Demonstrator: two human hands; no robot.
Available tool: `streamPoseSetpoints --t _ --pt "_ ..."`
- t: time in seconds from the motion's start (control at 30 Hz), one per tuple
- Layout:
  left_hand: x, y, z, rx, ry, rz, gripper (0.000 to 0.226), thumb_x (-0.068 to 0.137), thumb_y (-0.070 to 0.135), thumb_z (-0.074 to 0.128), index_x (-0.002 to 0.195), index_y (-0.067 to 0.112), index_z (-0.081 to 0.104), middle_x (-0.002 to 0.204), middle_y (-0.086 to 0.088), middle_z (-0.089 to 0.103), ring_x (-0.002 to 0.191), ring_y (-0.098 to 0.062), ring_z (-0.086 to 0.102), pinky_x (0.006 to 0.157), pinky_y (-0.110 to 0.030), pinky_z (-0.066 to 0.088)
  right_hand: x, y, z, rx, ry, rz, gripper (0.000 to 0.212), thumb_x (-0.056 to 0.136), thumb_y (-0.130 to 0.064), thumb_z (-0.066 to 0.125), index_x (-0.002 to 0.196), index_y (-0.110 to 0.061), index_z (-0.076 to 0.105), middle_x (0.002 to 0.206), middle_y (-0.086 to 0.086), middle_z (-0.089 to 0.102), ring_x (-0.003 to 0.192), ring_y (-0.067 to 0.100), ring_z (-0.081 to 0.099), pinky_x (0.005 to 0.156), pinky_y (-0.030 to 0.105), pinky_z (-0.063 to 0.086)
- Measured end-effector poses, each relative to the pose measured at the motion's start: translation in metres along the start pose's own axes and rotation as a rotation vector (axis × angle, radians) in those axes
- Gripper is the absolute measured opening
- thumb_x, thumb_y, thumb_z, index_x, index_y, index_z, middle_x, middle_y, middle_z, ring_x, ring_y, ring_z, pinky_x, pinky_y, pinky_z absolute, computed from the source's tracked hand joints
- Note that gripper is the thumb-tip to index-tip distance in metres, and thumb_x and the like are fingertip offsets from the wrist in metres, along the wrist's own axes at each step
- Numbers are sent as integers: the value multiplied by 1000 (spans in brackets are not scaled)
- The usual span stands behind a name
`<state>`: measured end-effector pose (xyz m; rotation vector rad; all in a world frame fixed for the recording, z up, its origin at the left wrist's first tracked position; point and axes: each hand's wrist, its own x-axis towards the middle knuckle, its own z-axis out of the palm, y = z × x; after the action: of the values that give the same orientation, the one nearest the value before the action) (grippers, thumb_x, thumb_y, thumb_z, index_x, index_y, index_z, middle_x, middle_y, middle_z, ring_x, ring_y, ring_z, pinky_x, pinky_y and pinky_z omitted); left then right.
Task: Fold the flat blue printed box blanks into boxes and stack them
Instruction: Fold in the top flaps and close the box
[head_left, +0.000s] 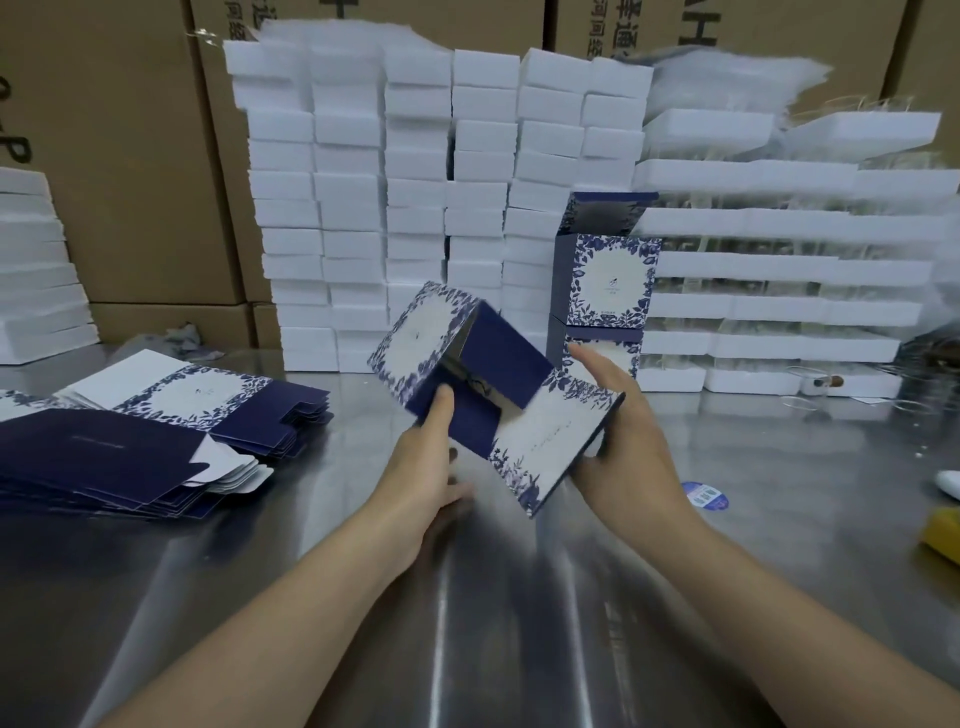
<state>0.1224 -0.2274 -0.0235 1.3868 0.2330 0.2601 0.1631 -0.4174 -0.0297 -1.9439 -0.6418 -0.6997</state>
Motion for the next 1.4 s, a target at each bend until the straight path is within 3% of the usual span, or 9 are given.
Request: streamPoseSetpoints --t 0.13,0.23,0.43,0.6,0.73,0.87,1.0,1.3,1.4 --pt "-7 13 -1 -65 -21 205 45 106 69 31 115 49 69 107 38 71 129 7 56 121 -44 39 2 -5 1 -5 36 -65 55 91 -29 78 133 -51 51 135 -25 57 129 0 53 104 16 41" --pt "-15 14 -1 -15 -50 337 53 110 63 23 99 53 74 94 46 69 100 28 59 105 -23 42 -2 -12 1 39 60 -43 30 95 -40 70 121 -43 56 117 -25 66 114 -1 60 91 13 43" --pt "-25 4 4 155 -46 641 46 99 62 51 137 40 64 138 19 65 130 2 58 102 -24 46 -3 -33 -2 250 170 -84 35 102 -22 68 135 -27 56 114 -21 71 109 11 69 92 40 57" --pt "-26 7 4 264 174 847 28 99 53 58 123 43 66 120 22 62 111 -8 63 85 -19 46 3 -45 -10 404 315 -74 52 99 -26 74 144 -33 49 115 -12 74 106 17 73 83 38 61" --pt "-20 2 0 292 195 833 40 102 37 64 134 55 50 121 21 57 98 -11 63 76 -26 52 4 -40 -9 380 294 -85 68 96 -23 76 151 -45 41 129 -22 60 116 13 67 84 36 62" --pt "-12 -13 -4 561 82 824 35 104 28 62 125 56 62 130 28 42 97 0 61 78 -13 49 -3 -15 5 -6 62 -70 38 96 -29 75 132 -39 67 161 -13 30 139 10 47 110 46 48" --pt "-5 -28 -5 738 61 752 13 103 37 62 108 41 73 153 21 33 106 18 52 87 -32 53 -13 0 17 -156 -134 -3 22 95 -35 76 116 -34 73 173 -14 10 145 15 39 118 42 38" --pt "1 -17 -2 253 -71 530 77 97 15 74 151 55 36 150 19 48 140 -6 50 113 -30 42 -9 -3 11 114 -91 52 84 93 -23 70 153 -61 26 154 -32 40 147 5 41 121 47 38" --pt "-3 -16 -5 430 2 642 77 98 34 73 150 69 29 142 20 51 124 7 54 108 -39 50 -11 -4 8 0 -61 0 79 92 -39 67 150 -70 24 134 -29 48 117 -7 55 106 40 49"
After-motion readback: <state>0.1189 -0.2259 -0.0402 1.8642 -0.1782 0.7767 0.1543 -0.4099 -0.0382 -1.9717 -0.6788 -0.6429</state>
